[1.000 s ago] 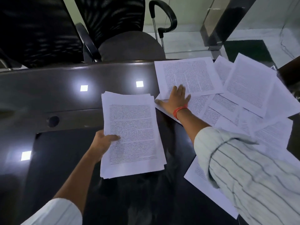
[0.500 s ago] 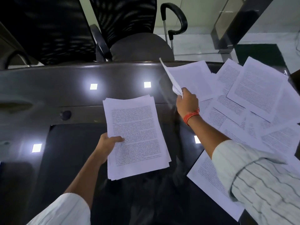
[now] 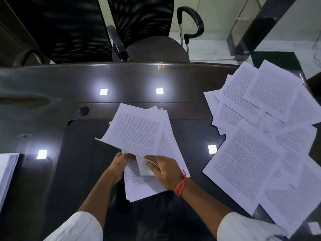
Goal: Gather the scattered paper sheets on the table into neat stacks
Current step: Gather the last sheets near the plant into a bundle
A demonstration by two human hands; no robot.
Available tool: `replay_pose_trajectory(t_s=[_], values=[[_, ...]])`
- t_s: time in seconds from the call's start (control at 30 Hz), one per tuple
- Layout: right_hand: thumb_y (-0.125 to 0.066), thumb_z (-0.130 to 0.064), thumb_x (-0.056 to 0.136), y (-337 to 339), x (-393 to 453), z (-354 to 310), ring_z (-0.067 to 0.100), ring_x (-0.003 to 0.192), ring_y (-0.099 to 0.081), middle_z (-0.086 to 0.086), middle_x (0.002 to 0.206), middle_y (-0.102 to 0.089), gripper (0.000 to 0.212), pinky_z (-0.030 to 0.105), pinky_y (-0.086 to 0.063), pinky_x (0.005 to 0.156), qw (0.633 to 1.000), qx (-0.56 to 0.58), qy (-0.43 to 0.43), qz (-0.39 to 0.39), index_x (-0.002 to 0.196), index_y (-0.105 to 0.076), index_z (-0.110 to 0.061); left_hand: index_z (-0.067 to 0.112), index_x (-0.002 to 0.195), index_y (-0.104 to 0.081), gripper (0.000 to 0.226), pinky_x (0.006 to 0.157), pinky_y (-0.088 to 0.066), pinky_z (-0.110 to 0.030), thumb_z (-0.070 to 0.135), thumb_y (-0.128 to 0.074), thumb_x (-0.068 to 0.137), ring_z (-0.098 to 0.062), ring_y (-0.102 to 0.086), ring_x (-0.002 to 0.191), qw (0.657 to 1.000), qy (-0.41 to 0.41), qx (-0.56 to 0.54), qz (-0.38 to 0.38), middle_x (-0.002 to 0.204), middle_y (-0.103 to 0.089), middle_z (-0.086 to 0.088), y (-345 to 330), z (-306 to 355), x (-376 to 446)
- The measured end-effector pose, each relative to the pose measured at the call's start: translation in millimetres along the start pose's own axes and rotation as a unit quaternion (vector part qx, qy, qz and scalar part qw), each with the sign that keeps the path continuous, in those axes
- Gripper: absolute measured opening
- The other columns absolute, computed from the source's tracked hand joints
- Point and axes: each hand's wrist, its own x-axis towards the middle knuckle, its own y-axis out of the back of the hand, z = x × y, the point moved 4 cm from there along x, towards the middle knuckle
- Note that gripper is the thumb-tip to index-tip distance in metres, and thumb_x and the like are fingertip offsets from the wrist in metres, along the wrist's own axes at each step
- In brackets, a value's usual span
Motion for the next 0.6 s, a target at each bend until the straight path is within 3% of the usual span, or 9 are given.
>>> replay_pose_trajectory(t_s=[0.1, 0.17, 0.27, 0.33, 0.37, 0.43, 0.5, 0.57, 0.6], values=[[-0.042, -0.036, 0.104, 4.4, -1.6, -8.9, -0.002, 0.09, -0.064, -0.026, 0.096, -0.068, 0.028, 0.019, -0.049, 0.076, 0.993, 0.108, -0.046, -0.005, 0.12, -0.065, -0.036, -0.002, 0.097, -0.07, 0.014, 0.069, -0.055, -0.036, 0.002, -0.059, 0.089, -0.031, -0.072, 0.076, 0.999, 0.03, -0.011, -0.006, 0.092, -0.075, -0.02, 2.4, -4.6, -4.2], [-0.042, -0.033, 0.104, 12.8, 0.8, -7.9, -0.002, 0.097, -0.064, -0.019, 0.105, -0.069, 0.031, 0.018, -0.049, 0.082, 0.988, 0.138, -0.058, 0.029, 0.128, -0.062, -0.029, 0.0, 0.103, -0.069, 0.02, 0.074, -0.056, -0.039, 0.011, -0.054, 0.093, -0.035, -0.071, 0.086, 0.999, 0.034, -0.029, -0.002, 0.1, -0.074, -0.021, 1.2, -2.0, -6.2], [-0.046, -0.023, 0.104, 25.6, -1.1, -4.7, 0.002, 0.118, -0.058, -0.007, 0.126, -0.066, 0.033, 0.016, -0.042, 0.102, 0.997, 0.08, -0.007, 0.0, 0.133, -0.06, -0.021, 0.011, 0.099, -0.07, 0.033, 0.078, -0.055, -0.043, 0.032, -0.045, 0.102, -0.032, -0.07, 0.087, 0.995, -0.001, -0.096, 0.006, 0.101, -0.075, -0.016, 2.9, 0.9, -9.8], [-0.049, -0.009, 0.1, 27.2, -7.2, -0.7, 0.004, 0.122, -0.053, -0.003, 0.126, -0.066, 0.03, 0.012, -0.034, 0.107, 0.999, 0.018, 0.029, -0.035, 0.125, -0.066, -0.015, 0.015, 0.09, -0.07, 0.018, 0.072, -0.056, -0.041, 0.026, -0.059, 0.098, -0.032, -0.066, 0.083, 0.993, -0.039, -0.109, 0.004, 0.101, -0.074, -0.016, 7.4, 1.0, -13.4], [-0.049, -0.003, 0.098, 28.1, -11.9, 3.3, 0.004, 0.123, -0.052, -0.001, 0.125, -0.066, 0.03, 0.01, -0.031, 0.108, 0.999, -0.003, 0.027, -0.046, 0.12, -0.068, -0.013, 0.017, 0.079, -0.07, 0.012, 0.066, -0.055, -0.037, 0.022, -0.069, 0.09, -0.03, -0.062, 0.078, 0.993, -0.043, -0.109, 0.002, 0.092, -0.074, -0.013, 8.0, 0.6, -16.0], [-0.049, 0.002, 0.096, 28.3, -17.1, 18.3, 0.001, 0.126, -0.045, 0.001, 0.127, -0.066, 0.031, 0.009, -0.025, 0.11, 0.999, -0.009, -0.004, -0.053, 0.112, -0.072, -0.011, 0.021, 0.072, -0.07, 0.034, 0.063, -0.052, -0.036, 0.048, -0.062, 0.092, -0.027, -0.059, 0.073, 0.985, -0.009, -0.17, -0.016, 0.072, -0.073, -0.005, 5.2, 2.7, -16.8], [-0.048, 0.002, 0.096, 31.7, -19.4, 32.9, 0.002, 0.13, -0.038, -0.001, 0.13, -0.063, 0.032, 0.007, -0.019, 0.111, 0.998, -0.033, -0.025, -0.041, 0.108, -0.073, -0.014, 0.019, 0.097, -0.075, 0.077, 0.078, -0.053, -0.043, 0.08, -0.029, 0.089, -0.035, -0.067, 0.089, 0.972, 0.04, -0.227, -0.037, 0.089, -0.078, -0.01, 2.7, 2.7, -12.1], [-0.049, 0.0, 0.096, 32.9, -18.9, 44.4, 0.006, 0.136, -0.035, -0.003, 0.133, -0.061, 0.033, 0.01, -0.019, 0.112, 0.997, -0.051, -0.028, -0.045, 0.105, -0.073, -0.019, 0.017, 0.119, -0.072, 0.103, 0.097, -0.051, -0.052, 0.095, -0.026, 0.071, -0.041, -0.066, 0.109, 0.965, 0.053, -0.249, -0.058, 0.113, -0.074, -0.014, 1.9, 3.6, -10.1], [-0.049, 0.0, 0.096, 33.7, -19.3, 48.3, 0.007, 0.137, -0.033, -0.004, 0.134, -0.06, 0.033, 0.016, -0.021, 0.114, 0.997, -0.057, -0.028, -0.048, 0.103, -0.073, -0.02, 0.018, 0.124, -0.07, 0.104, 0.1, -0.049, -0.054, 0.096, -0.028, 0.069, -0.04, -0.066, 0.112, 0.969, 0.04, -0.236, -0.056, 0.118, -0.073, -0.013, 2.4, 1.8, -9.3]])
